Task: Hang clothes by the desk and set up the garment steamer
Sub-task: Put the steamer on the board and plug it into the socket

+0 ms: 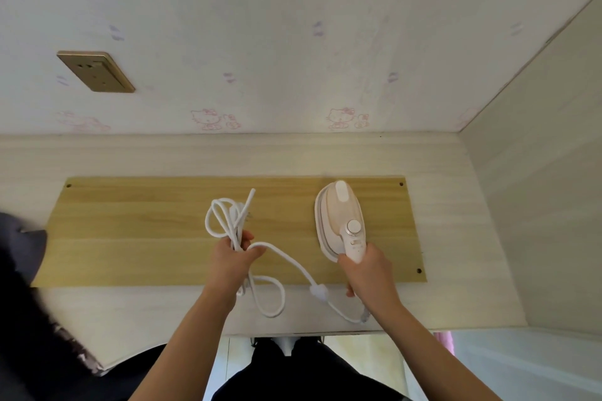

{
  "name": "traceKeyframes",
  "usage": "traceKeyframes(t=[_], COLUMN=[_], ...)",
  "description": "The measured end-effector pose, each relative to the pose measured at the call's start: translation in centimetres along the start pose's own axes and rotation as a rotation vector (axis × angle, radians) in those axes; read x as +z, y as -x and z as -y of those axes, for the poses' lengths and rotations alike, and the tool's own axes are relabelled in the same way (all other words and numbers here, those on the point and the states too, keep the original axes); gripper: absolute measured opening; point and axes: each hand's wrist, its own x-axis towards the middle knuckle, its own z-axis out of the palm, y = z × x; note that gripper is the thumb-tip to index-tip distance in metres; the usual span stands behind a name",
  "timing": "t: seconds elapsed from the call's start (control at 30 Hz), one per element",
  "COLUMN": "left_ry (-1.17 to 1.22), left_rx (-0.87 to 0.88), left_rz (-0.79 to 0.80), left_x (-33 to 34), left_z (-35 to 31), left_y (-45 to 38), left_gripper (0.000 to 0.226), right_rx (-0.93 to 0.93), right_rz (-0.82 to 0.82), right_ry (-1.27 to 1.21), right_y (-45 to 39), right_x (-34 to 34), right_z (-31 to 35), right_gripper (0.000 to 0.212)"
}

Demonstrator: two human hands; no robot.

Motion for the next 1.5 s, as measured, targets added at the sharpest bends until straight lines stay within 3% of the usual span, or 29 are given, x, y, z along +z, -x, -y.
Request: traceKeyframes(t=[0.17, 0.23, 0.33, 0.43, 0.63, 0.83, 0.97, 1.07, 1.2, 1.4, 1.5], left_ry=[0.015, 0.026, 0.079, 0.122, 0.261, 0.462, 0.413, 0.378, 0.32, 0.298, 0.258], left_rx=[0.039, 0.058, 0.096, 0.141, 0.151, 0.107, 0.121, 0.111, 0.106, 0.105, 0.133], left_rz=[0.146, 0.199, 0.202, 0.207, 0.262, 0.378, 0.383, 0.334, 0.195, 0.044, -0.048], left_x=[-1.5, -2.4, -4.2, -6.1, -9.1, -11.2, -12.8, -14.5, -17.3, -21.4, -23.3], left_z=[-0.3, -0.6, -1.1, -1.8, -3.2, -4.0, -3.9, -3.3, -2.4, -2.2, -2.7], left_y=[-0.5, -0.8, -1.3, -2.0, -2.8, -2.7, -2.9, -3.6, -4.8, -6.7, -6.7], left_gripper=[0.037, 0.037, 0.026, 0.022, 0.022, 0.032, 0.033, 0.034, 0.031, 0.014, 0.011], right_rx=[0.067, 0.062, -0.125, -0.422, -0.656, -0.586, -0.582, -0.633, -0.556, -0.345, -0.317], right_rz=[0.041, -0.007, -0.256, -0.33, 0.12, 0.466, 0.582, 0.428, 0.131, -0.186, -0.236], right_ry=[0.032, 0.256, 0.668, 0.557, 0.451, 0.47, 0.464, 0.453, 0.4, 0.644, 0.726], right_y=[0.3, 1.1, 2.7, 4.2, 4.2, 4.9, 4.8, 3.9, 2.0, -1.2, -1.9], right_x=[-0.2, -0.5, -0.6, 0.8, 7.4, 12.7, 13.5, 12.5, 10.0, 9.2, 9.5], right_z=[0.9, 1.6, 3.4, 6.9, 11.5, 13.1, 12.6, 11.9, 10.8, 8.5, 8.8], right_gripper=[0.03, 0.041, 0.056, 0.047, 0.032, 0.043, 0.04, 0.042, 0.049, 0.043, 0.039])
